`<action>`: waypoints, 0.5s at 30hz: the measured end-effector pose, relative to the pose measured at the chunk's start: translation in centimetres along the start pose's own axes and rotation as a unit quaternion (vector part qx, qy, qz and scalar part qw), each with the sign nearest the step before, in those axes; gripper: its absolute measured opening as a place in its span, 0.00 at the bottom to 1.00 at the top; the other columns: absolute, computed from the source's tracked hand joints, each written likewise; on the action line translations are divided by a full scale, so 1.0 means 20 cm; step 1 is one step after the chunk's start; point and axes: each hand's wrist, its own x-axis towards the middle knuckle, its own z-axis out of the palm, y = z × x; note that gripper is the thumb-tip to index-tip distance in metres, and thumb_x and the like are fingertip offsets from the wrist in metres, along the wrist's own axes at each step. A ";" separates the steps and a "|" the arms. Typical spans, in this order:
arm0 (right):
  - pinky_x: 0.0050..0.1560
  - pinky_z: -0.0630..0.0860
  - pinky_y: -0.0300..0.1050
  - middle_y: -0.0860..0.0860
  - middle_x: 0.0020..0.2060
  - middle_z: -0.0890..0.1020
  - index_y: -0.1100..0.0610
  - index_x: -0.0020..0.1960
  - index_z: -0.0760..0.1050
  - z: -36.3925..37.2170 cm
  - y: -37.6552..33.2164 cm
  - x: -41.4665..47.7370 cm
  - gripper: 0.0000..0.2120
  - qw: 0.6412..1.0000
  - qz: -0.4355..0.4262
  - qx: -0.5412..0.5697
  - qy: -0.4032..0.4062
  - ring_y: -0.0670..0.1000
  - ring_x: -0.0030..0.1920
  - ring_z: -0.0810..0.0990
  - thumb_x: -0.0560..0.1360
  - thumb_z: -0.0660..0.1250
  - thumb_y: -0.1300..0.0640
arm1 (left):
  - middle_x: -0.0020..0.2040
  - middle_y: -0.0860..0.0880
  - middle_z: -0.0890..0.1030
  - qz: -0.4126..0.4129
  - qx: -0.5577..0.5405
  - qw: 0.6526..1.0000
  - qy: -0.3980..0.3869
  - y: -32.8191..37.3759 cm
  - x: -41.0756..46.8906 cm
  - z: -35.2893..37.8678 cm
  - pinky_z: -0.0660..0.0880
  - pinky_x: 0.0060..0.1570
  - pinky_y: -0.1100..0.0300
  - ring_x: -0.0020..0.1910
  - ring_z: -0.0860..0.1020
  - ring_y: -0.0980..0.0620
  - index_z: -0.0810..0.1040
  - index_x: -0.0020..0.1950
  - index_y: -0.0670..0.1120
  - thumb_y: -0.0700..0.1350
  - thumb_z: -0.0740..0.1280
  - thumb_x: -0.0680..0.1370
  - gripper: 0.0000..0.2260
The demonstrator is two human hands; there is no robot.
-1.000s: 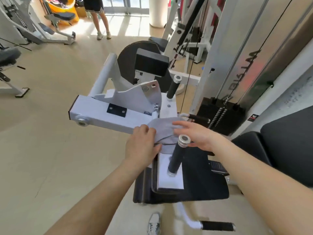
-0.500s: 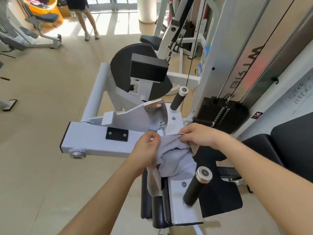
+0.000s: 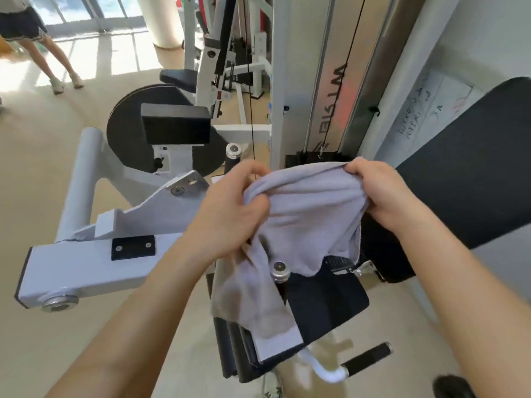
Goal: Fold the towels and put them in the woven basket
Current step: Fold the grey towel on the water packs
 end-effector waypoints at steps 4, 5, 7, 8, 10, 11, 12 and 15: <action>0.38 0.65 0.48 0.51 0.30 0.74 0.54 0.38 0.73 -0.34 0.05 -0.18 0.05 0.994 -0.012 0.045 0.096 0.53 0.35 0.73 0.70 0.66 0.53 | 0.41 0.54 0.80 0.125 0.185 0.974 0.039 0.21 0.05 0.15 0.74 0.43 0.57 0.41 0.76 0.54 0.76 0.50 0.53 0.38 0.63 0.71 0.13; 0.38 0.65 0.47 0.51 0.30 0.74 0.54 0.39 0.74 -0.44 0.07 -0.23 0.06 0.992 -0.015 0.047 0.116 0.52 0.36 0.73 0.70 0.66 0.52 | 0.42 0.53 0.80 0.155 0.222 0.962 0.041 0.28 0.06 0.19 0.74 0.45 0.53 0.43 0.76 0.52 0.76 0.50 0.52 0.38 0.63 0.70 0.13; 0.38 0.64 0.47 0.54 0.33 0.72 0.55 0.40 0.73 -0.64 0.14 -0.35 0.07 0.987 -0.037 0.040 0.153 0.52 0.36 0.71 0.70 0.66 0.52 | 0.43 0.54 0.80 0.173 0.218 0.960 0.027 0.44 0.05 0.30 0.74 0.46 0.54 0.44 0.76 0.53 0.77 0.49 0.52 0.39 0.62 0.72 0.11; 0.38 0.63 0.47 0.55 0.34 0.71 0.57 0.40 0.72 -0.75 0.18 -0.43 0.09 0.985 -0.050 0.029 0.163 0.52 0.36 0.69 0.70 0.67 0.51 | 0.43 0.55 0.80 0.162 0.173 0.971 0.002 0.53 0.03 0.38 0.73 0.44 0.57 0.43 0.76 0.55 0.78 0.49 0.52 0.39 0.62 0.74 0.10; 0.37 0.62 0.47 0.55 0.34 0.70 0.64 0.38 0.71 -0.96 0.28 -0.60 0.18 0.985 -0.068 -0.003 0.161 0.52 0.36 0.68 0.70 0.68 0.49 | 0.41 0.54 0.82 0.114 0.015 0.986 -0.120 0.68 -0.06 0.54 0.73 0.41 0.59 0.39 0.77 0.56 0.80 0.48 0.52 0.41 0.60 0.77 0.10; 0.38 0.63 0.47 0.55 0.34 0.70 0.67 0.38 0.70 -1.07 0.34 -0.70 0.21 0.985 -0.074 -0.020 0.154 0.52 0.36 0.68 0.70 0.69 0.49 | 0.41 0.51 0.83 0.084 -0.066 0.975 -0.197 0.76 -0.13 0.63 0.73 0.40 0.56 0.38 0.78 0.53 0.81 0.49 0.50 0.41 0.59 0.79 0.10; 0.39 0.65 0.46 0.55 0.33 0.71 0.67 0.38 0.72 -1.19 0.41 -0.81 0.19 0.986 -0.078 -0.031 0.142 0.51 0.36 0.70 0.72 0.70 0.51 | 0.43 0.47 0.83 0.063 -0.118 0.954 -0.269 0.82 -0.21 0.72 0.75 0.41 0.53 0.39 0.79 0.51 0.81 0.50 0.48 0.42 0.59 0.81 0.10; 0.42 0.74 0.38 0.53 0.38 0.81 0.59 0.44 0.80 -1.54 0.62 -1.17 0.01 0.992 -0.049 -0.085 0.078 0.46 0.39 0.78 0.72 0.71 0.62 | 0.44 0.47 0.83 0.112 -0.069 0.912 -0.388 0.96 -0.44 1.04 0.74 0.43 0.53 0.41 0.79 0.48 0.81 0.49 0.48 0.47 0.59 0.82 0.11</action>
